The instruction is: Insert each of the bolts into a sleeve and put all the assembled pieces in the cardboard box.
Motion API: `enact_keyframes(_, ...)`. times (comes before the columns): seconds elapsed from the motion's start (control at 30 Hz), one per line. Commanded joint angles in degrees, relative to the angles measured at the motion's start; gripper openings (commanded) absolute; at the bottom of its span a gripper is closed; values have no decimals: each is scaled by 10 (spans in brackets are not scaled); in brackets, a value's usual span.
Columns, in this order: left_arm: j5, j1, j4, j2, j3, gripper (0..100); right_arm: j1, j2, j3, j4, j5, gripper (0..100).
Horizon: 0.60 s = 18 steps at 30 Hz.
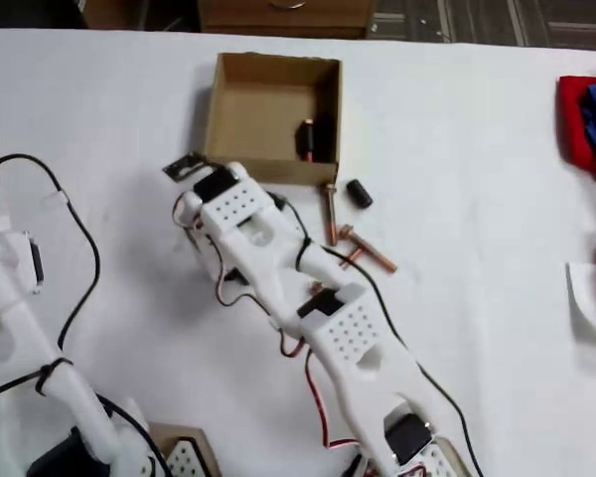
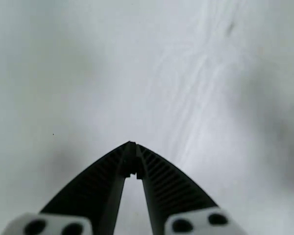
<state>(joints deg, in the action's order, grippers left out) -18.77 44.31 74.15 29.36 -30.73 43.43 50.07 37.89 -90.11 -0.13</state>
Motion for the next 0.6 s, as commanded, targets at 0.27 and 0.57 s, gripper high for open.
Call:
enact_keyframes(0.27, 0, 2, -11, 2, 2, 24, -68, -51, 84, -57, 1, 24)
enact_keyframes(0.57, 10, -188, 3, -40, -12, 39, -220, -370, -3, -113, 4, 23)
